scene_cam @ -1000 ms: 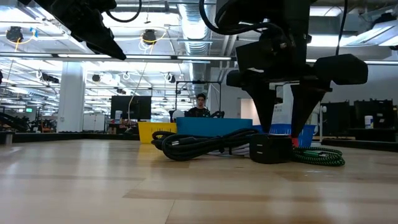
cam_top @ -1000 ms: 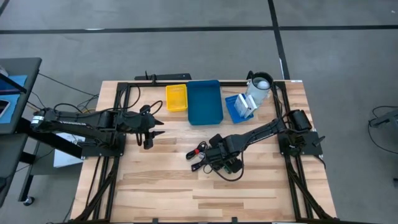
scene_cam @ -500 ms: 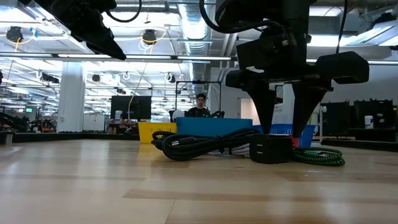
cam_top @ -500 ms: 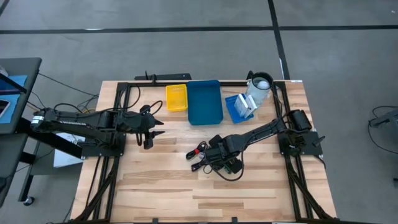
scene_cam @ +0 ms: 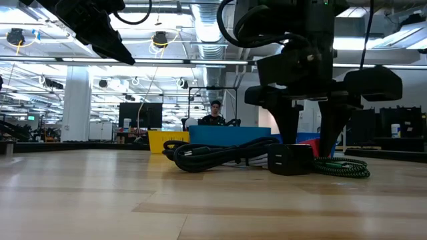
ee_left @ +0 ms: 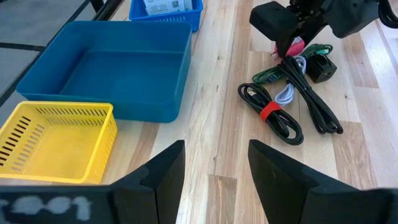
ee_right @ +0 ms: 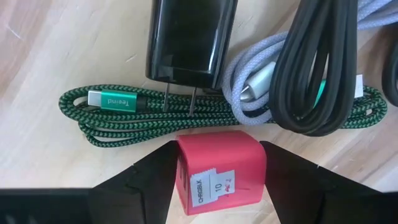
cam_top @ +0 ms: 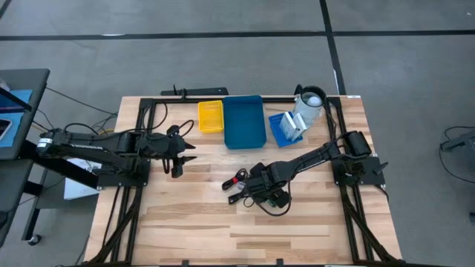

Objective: Pick and place items into bin
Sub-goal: Put the pink charger adapter into the yellow basket

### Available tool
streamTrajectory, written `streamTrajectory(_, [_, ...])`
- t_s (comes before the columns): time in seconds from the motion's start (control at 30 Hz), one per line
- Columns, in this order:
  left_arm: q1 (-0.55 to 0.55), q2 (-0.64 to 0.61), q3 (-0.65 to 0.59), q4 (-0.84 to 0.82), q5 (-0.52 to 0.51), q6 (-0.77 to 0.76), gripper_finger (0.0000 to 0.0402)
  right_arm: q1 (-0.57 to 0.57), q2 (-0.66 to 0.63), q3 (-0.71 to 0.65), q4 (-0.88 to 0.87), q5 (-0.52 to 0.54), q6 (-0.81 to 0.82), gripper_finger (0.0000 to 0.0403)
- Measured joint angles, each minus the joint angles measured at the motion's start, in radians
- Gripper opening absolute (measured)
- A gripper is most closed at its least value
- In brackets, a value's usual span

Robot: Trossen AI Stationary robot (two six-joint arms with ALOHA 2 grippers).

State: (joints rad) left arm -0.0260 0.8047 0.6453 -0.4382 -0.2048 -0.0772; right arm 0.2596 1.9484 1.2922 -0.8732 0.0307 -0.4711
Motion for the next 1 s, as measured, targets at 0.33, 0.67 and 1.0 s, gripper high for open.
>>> streamTrajectory(0.33, [0.0, 0.0, 0.0, 0.001, 0.0, 0.0, 0.0167, -0.009, 0.0, -0.001, -0.008, 0.0, 0.0, 0.0217])
streamTrajectory(0.67, [0.0, 0.0, 0.0, 0.002, 0.0, 0.0, 0.0167, -0.006, 0.002, 0.013, -0.036, 0.02, 0.001, 0.0217])
streamTrajectory(1.0, [0.0, 0.0, 0.0, 0.002, 0.0, 0.0, 0.0167, -0.006, 0.002, 0.014, -0.041, 0.047, 0.011, 0.0187])
